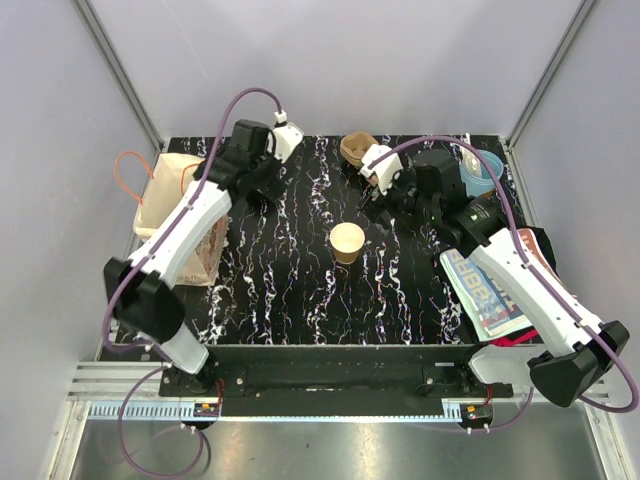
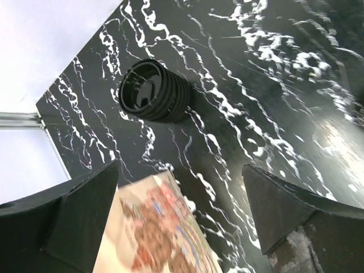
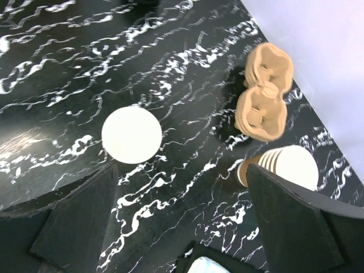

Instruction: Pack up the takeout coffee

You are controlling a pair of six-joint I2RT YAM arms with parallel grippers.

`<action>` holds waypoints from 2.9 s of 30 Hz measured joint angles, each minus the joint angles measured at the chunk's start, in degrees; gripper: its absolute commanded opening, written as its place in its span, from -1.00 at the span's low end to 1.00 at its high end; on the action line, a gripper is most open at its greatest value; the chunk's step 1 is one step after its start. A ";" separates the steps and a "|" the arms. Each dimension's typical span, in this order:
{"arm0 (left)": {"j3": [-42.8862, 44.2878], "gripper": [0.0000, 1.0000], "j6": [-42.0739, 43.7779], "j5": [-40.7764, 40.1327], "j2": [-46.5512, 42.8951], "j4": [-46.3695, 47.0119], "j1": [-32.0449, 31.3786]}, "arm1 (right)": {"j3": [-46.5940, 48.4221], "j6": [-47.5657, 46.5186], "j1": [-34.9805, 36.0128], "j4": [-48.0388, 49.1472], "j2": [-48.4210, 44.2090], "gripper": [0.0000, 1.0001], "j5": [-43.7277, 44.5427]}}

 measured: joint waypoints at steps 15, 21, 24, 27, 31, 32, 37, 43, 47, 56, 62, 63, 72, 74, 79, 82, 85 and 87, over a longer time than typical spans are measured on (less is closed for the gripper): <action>24.48 0.72 1.79 -5.07 31.12 -3.76 3.08 | -5.05 3.17 -3.34 6.27 0.42 0.99 3.08; 32.98 0.43 1.66 -2.47 36.57 -6.86 6.62 | -5.97 3.21 -3.39 7.08 0.48 0.99 3.91; 34.38 0.31 1.29 -0.42 37.86 -7.78 8.07 | -6.40 3.19 -3.43 7.45 0.57 0.99 4.13; 34.71 0.26 1.05 2.32 38.88 -9.01 8.98 | -6.51 3.19 -3.45 7.67 0.76 1.00 4.17; 34.71 0.25 0.87 5.68 39.93 -10.86 9.33 | -6.78 3.19 -3.48 8.07 0.85 0.99 4.20; 34.71 0.25 0.90 6.40 39.95 -11.17 9.33 | -6.82 3.19 -3.50 8.13 0.87 1.00 4.22; 34.88 0.21 0.87 8.31 40.09 -11.76 9.38 | -6.99 3.19 -3.50 8.55 0.90 0.99 4.57; 36.52 0.15 0.87 9.33 41.59 -12.41 9.97 | -7.28 3.19 -3.50 8.79 0.90 0.99 4.59; 36.98 0.07 0.83 9.62 42.71 -12.41 10.73 | -7.48 3.19 -3.50 9.11 1.01 0.98 4.61; 37.20 -0.15 0.63 10.56 44.02 -12.79 11.41 | -7.54 3.19 -3.50 9.55 1.86 0.97 4.92; 37.22 -0.09 0.17 11.54 44.02 -12.79 11.52 | -7.56 3.19 -3.50 9.57 1.88 0.96 5.49; 37.22 -0.09 0.04 11.85 44.02 -12.81 11.52 | -7.56 3.19 -3.50 9.57 1.88 0.97 5.49; 37.22 -0.14 -0.57 13.46 44.02 -12.83 11.91 | -7.56 3.19 -3.52 9.57 1.90 0.96 5.51; 37.22 -0.18 -0.72 13.70 44.02 -12.85 12.13 | -7.56 3.19 -3.52 9.57 1.90 0.95 5.49; 37.22 -0.28 -1.38 14.16 44.02 -12.85 12.72 | -7.56 3.19 -3.52 9.57 1.90 0.94 5.49; 37.22 -0.29 -1.70 14.45 44.02 -12.85 13.05 | -7.56 3.19 -3.52 9.57 1.90 0.94 5.46; 37.22 -0.30 -1.79 14.97 44.02 -12.85 13.27 | -7.56 3.19 -3.54 9.57 1.90 0.94 5.44; 37.22 -0.29 -1.88 15.17 44.02 -12.85 13.33 | -7.56 3.19 -3.54 9.57 1.90 0.94 5.44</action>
